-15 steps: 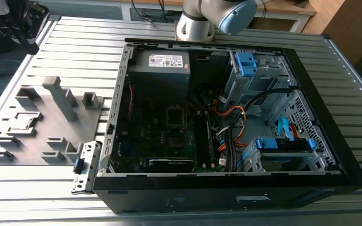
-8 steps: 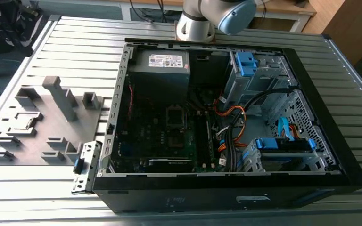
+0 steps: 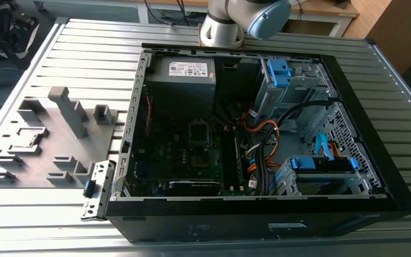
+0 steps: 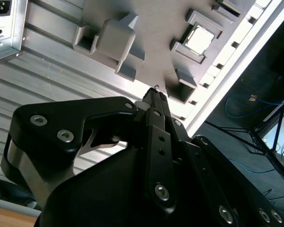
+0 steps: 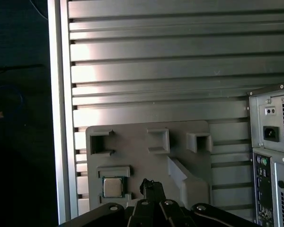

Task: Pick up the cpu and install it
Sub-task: 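Reach for the cpu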

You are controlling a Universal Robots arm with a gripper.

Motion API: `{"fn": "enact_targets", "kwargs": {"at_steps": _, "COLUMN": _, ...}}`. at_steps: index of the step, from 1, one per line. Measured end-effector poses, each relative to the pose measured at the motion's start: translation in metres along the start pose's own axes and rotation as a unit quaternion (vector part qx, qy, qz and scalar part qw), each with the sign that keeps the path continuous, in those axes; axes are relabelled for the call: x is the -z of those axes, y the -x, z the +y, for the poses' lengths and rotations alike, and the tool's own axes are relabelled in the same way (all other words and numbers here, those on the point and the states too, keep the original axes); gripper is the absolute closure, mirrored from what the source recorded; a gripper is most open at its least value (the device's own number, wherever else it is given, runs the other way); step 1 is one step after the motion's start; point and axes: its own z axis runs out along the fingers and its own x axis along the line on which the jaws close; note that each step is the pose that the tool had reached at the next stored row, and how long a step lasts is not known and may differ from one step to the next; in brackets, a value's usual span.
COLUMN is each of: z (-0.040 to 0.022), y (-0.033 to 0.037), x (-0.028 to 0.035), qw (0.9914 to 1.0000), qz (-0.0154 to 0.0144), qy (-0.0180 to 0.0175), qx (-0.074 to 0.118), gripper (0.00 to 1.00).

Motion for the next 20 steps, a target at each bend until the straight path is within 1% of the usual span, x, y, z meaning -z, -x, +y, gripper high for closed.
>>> {"fn": "enact_targets", "kwargs": {"at_steps": 11, "z": -0.0184, "y": -0.0096, "x": -0.0098, "qw": 0.99999, "qz": 0.0044, "qy": -0.0003, "qx": 0.0, "gripper": 0.89}}
{"fn": "enact_targets", "kwargs": {"at_steps": 16, "z": -0.0272, "y": -0.0135, "x": -0.0171, "qw": 0.99999, "qz": 0.0048, "qy": -0.0003, "qx": 0.0, "gripper": 0.89}}
{"fn": "enact_targets", "kwargs": {"at_steps": 20, "z": -0.0323, "y": -0.0163, "x": -0.0221, "qw": 0.99999, "qz": 0.005, "qy": -0.0004, "qx": 0.0, "gripper": 0.89}}
